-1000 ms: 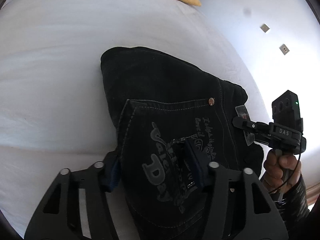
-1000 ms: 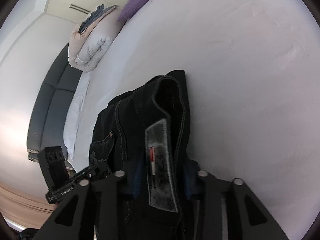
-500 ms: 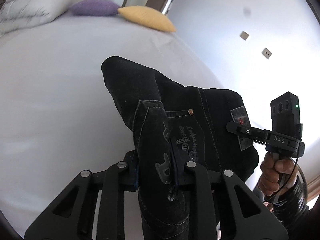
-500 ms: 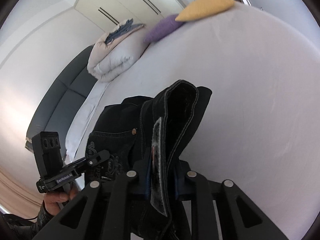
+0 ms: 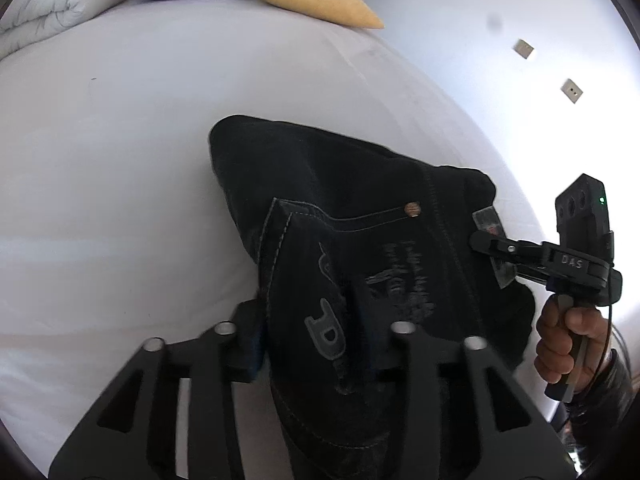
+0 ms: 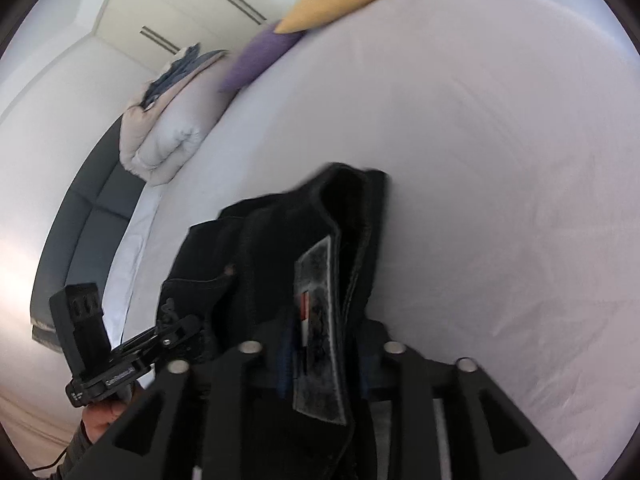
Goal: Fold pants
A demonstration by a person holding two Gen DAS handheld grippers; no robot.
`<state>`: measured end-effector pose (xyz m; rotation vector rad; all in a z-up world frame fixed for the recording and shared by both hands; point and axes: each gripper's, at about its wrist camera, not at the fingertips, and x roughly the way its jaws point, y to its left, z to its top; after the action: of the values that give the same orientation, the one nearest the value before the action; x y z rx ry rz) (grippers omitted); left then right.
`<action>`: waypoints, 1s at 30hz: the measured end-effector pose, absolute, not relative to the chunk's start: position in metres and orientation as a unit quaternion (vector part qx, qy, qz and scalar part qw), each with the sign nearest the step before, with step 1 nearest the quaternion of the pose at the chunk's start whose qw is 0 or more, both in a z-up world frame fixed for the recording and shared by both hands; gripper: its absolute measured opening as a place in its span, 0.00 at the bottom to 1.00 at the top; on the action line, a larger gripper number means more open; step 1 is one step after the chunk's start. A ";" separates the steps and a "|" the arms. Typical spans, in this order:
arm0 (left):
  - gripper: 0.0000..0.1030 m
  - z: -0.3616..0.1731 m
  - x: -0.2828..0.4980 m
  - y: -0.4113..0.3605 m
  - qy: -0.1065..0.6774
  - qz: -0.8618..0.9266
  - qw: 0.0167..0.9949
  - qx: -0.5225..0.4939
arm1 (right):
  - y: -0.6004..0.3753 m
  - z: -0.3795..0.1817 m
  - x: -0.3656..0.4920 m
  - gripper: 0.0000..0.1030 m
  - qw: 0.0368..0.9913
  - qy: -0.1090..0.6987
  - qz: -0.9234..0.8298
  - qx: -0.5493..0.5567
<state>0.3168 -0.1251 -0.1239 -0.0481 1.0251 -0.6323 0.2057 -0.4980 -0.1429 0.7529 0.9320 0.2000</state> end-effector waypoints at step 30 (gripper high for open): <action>1.00 0.097 0.039 -0.058 0.074 -0.063 0.988 0.118 | -0.398 0.152 -0.062 1.00 0.982 0.046 -0.167 0.076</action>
<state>0.0389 -0.0578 0.0969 0.2369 0.1476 -0.1265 -0.0623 -0.3978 0.1523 0.1531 0.0934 -0.3360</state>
